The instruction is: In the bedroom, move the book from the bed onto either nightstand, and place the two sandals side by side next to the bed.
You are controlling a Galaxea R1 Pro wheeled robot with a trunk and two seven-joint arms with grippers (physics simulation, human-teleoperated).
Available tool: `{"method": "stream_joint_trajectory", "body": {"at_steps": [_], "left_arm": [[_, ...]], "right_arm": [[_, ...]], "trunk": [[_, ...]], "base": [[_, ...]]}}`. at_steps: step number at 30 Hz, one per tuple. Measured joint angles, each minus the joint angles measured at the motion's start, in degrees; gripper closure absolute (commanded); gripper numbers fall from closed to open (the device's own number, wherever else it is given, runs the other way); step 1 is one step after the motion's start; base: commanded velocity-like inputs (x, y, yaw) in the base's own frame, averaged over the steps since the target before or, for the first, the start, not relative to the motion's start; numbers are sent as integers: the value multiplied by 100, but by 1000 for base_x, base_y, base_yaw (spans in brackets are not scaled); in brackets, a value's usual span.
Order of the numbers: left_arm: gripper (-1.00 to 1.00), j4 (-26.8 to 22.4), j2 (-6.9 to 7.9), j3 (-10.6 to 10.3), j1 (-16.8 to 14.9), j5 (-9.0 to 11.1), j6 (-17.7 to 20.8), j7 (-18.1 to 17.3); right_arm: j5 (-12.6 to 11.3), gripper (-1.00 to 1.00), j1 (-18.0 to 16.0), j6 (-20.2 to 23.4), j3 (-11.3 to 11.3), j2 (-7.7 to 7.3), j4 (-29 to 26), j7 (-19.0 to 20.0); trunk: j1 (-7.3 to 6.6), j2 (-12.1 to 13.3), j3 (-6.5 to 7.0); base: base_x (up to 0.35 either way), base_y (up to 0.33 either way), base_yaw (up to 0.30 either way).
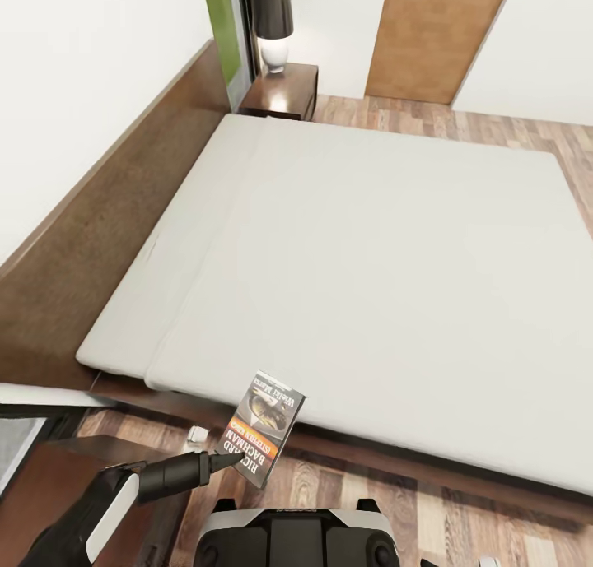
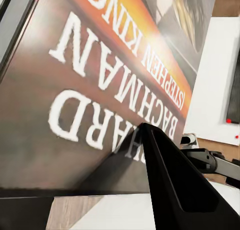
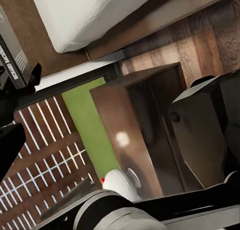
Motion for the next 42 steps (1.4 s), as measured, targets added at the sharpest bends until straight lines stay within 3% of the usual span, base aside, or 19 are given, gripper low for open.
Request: {"method": "stream_joint_trajectory", "body": {"at_steps": [11, 29, 42], "left_arm": [[100, 1, 0, -1, -5, -2, 2, 0], [100, 55, 0, -2, -4, -3, -13, 14], [100, 970, 8, -3, 7, -51, -82, 24]], "right_arm": [[0, -100, 1, -1, -2, 1, 0, 2], [0, -100, 0, -9, -2, 5, 1, -2], [0, -100, 1, -8, -2, -4, 0, 2]], "trunk": [[0, 0, 0], [0, 0, 140], [0, 0, 260]], "base": [[0, 0, 123], [0, 0, -47], [0, 0, -64]]}}
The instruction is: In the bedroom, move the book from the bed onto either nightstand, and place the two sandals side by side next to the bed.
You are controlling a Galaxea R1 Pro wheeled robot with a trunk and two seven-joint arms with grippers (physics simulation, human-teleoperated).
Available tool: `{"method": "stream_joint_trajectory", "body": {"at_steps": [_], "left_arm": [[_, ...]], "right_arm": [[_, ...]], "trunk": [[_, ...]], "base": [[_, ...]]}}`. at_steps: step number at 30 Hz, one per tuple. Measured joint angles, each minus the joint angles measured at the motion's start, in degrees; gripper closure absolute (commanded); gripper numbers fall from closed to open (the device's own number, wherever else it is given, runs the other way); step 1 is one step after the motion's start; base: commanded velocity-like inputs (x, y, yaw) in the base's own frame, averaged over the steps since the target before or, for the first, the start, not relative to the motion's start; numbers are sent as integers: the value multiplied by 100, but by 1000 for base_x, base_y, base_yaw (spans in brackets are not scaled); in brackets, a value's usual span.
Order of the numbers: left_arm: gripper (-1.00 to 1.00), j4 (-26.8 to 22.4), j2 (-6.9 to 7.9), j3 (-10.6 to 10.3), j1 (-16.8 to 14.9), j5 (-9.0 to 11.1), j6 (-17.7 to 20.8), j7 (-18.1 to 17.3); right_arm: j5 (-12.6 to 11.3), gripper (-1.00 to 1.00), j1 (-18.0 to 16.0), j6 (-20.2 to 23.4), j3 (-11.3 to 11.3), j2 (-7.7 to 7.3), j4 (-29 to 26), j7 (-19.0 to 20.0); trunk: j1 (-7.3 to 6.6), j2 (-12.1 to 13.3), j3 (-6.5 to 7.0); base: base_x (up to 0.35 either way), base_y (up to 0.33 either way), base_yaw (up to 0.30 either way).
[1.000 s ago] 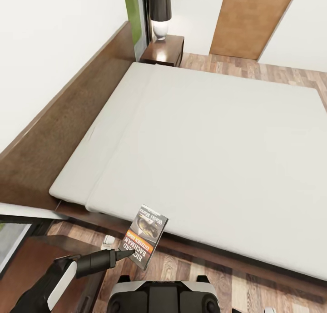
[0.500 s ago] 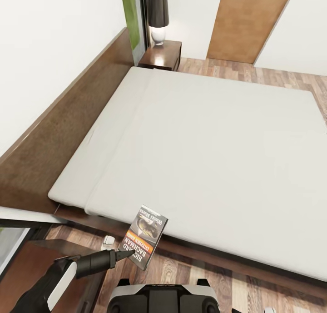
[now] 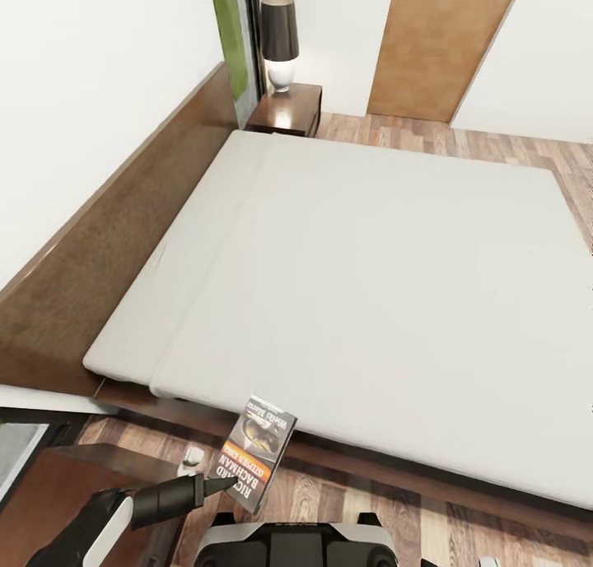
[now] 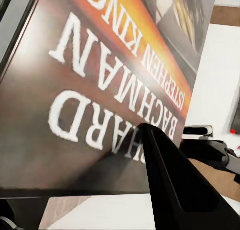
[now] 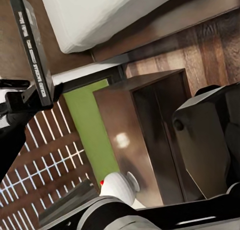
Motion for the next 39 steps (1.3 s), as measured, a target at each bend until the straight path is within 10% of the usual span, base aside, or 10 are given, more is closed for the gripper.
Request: {"method": "stream_joint_trajectory", "body": {"at_steps": [39], "left_arm": [[100, 711, 17, -12, 1, 0, -558, -642]], "right_arm": [[9, -100, 1, -2, 9, 9, 0, -9]], "trunk": [[0, 0, 360]], "base": [[0, 0, -62]]}}
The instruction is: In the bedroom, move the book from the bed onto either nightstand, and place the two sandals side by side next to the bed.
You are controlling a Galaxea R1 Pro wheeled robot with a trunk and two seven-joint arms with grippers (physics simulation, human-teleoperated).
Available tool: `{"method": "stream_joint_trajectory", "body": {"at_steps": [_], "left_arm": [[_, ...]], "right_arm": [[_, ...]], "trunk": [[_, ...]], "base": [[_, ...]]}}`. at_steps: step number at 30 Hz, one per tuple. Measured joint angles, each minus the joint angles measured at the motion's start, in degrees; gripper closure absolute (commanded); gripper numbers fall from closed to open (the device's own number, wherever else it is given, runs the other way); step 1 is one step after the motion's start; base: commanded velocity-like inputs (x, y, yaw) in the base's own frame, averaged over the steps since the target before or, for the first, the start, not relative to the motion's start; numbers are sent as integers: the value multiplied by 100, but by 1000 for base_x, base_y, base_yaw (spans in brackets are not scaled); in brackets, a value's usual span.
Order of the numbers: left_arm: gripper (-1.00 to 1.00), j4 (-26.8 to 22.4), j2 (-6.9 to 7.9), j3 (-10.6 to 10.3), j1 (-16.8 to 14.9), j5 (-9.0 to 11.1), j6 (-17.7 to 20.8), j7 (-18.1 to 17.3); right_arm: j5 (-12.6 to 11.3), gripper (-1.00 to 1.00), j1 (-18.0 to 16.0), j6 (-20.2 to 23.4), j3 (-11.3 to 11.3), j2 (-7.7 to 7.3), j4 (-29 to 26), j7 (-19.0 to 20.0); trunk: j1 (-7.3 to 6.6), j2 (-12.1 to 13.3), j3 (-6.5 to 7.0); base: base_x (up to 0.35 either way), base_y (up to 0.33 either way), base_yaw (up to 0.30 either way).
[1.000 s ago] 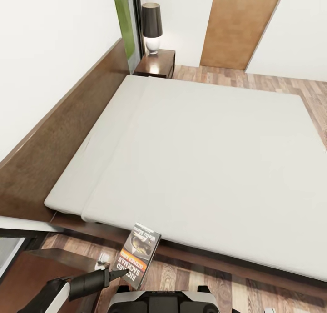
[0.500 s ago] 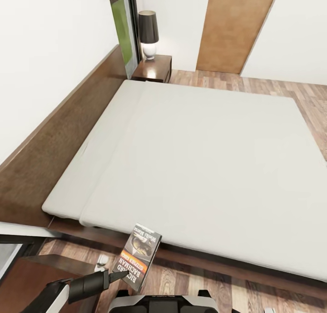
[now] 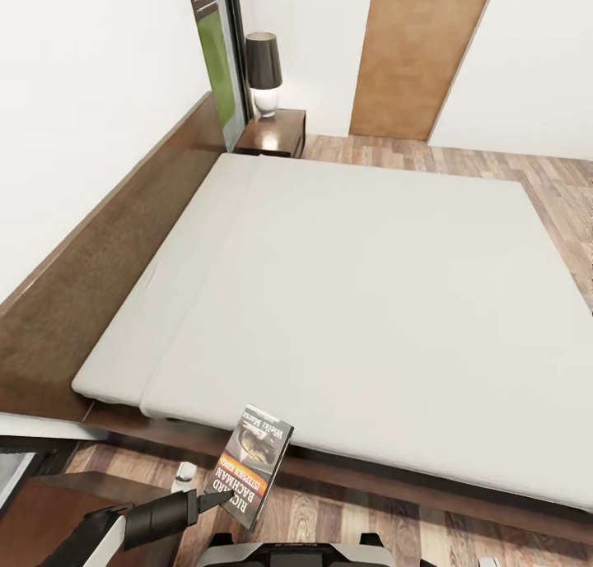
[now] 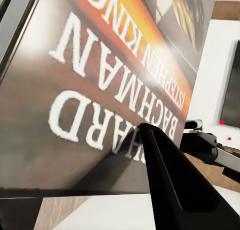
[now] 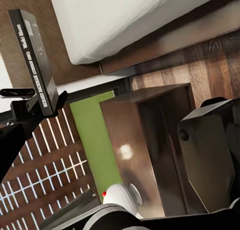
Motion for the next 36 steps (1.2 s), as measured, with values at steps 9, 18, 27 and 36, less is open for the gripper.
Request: {"method": "stream_joint_trajectory", "body": {"at_steps": [9, 18, 27, 36], "left_arm": [[100, 0, 0, 0, 0, 1, 0, 0], [100, 67, 0, 1, 0, 5, 7, 0], [100, 148, 0, 1, 0, 8, 9, 0], [100, 150, 0, 1, 0, 9, 9, 0]], "right_arm": [[0, -100, 1, 1, 0, 0, 0, 7], [0, -100, -2, 1, 0, 0, 0, 9], [0, -100, 1, 0, 3, 0, -8, 9], [0, -100, -1, 0, 12, 0, -9, 9]], "trunk": [[0, 0, 83], [0, 0, 166], [0, 0, 249], [0, 0, 332]], "base": [[0, 0, -60], [0, 0, -60], [0, 0, -60], [0, 0, -57]]}}
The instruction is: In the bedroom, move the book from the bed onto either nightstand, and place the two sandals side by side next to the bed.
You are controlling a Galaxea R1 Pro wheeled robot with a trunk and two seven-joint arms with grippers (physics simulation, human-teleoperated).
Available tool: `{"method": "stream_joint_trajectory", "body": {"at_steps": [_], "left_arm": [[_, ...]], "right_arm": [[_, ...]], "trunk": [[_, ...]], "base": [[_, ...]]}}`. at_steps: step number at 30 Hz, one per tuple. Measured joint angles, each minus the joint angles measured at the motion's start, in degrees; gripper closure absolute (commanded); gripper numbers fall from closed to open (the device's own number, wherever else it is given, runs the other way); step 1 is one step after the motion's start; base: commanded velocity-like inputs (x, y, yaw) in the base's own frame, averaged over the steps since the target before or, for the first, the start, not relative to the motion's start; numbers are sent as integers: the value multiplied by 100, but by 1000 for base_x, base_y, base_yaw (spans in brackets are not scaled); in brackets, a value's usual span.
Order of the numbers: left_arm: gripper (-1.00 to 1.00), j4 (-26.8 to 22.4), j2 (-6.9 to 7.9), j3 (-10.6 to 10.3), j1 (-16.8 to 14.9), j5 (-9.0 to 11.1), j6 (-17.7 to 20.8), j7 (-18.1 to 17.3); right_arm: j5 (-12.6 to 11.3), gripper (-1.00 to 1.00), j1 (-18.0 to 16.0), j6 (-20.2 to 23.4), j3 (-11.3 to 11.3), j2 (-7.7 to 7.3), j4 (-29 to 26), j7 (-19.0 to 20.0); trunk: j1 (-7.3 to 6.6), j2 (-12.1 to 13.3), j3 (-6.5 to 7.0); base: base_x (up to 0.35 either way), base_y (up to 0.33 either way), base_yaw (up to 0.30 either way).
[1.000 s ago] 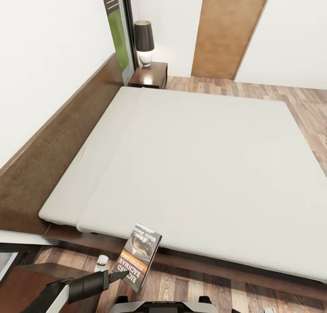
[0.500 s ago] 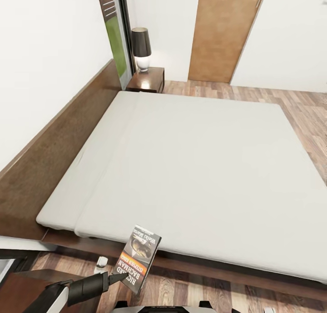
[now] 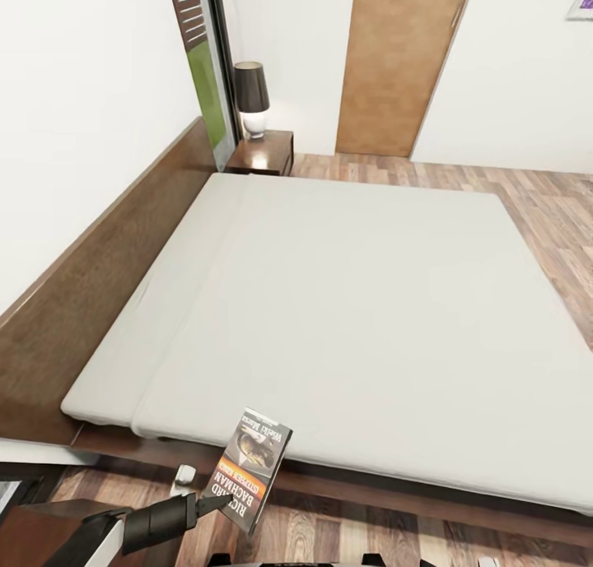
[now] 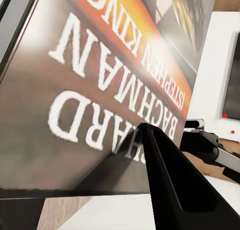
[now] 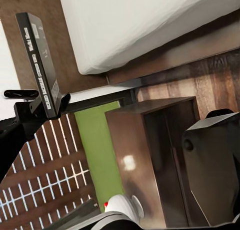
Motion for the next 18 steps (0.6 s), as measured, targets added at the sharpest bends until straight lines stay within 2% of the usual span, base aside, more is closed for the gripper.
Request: {"method": "stream_joint_trajectory", "body": {"at_steps": [14, 18], "left_arm": [[100, 3, 0, 0, 0, 0, 0, 0], [100, 6, 0, 0, 0, 0, 0, 0]], "right_arm": [[9, -100, 2, 0, 14, 0, 0, 0], [133, -100, 2, 0, 12, 0, 0, 0]], "trunk": [[0, 0, 129], [0, 0, 166]], "base": [[0, 0, -57], [0, 0, -55]]}}
